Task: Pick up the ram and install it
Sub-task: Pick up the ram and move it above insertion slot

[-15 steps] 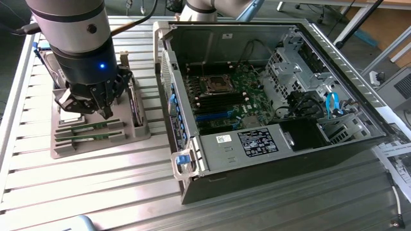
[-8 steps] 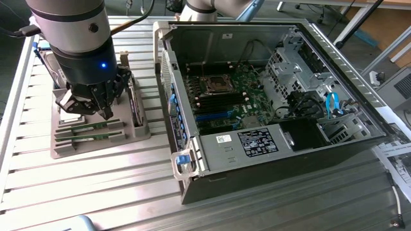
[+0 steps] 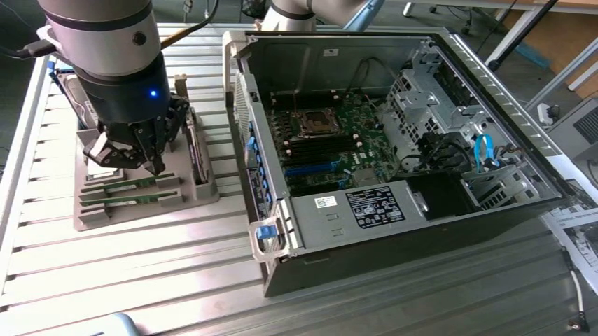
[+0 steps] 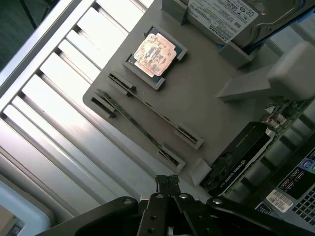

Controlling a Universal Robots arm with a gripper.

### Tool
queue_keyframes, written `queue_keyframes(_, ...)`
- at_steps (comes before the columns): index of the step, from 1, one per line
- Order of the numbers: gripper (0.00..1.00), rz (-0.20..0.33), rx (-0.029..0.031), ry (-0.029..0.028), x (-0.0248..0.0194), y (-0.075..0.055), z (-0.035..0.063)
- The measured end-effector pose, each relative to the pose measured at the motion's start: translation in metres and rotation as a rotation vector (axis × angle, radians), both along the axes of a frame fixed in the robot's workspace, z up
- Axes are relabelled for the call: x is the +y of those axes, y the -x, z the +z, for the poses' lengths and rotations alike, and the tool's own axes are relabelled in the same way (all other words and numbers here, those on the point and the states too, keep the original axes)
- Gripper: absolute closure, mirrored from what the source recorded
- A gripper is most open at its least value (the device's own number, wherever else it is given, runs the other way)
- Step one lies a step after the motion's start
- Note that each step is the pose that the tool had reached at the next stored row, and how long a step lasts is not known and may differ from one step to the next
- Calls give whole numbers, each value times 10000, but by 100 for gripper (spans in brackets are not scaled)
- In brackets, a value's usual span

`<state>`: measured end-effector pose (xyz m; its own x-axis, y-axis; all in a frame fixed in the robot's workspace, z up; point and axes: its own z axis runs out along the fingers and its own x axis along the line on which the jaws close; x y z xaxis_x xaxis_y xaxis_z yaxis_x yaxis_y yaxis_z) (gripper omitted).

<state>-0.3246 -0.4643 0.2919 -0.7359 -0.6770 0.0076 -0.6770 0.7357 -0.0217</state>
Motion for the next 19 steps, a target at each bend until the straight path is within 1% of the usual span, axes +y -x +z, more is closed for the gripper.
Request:
queue_keyframes(8,89,621,0,103,0,0,-1)
queue_keyframes(19,89,1464,0,260,0,0,-3)
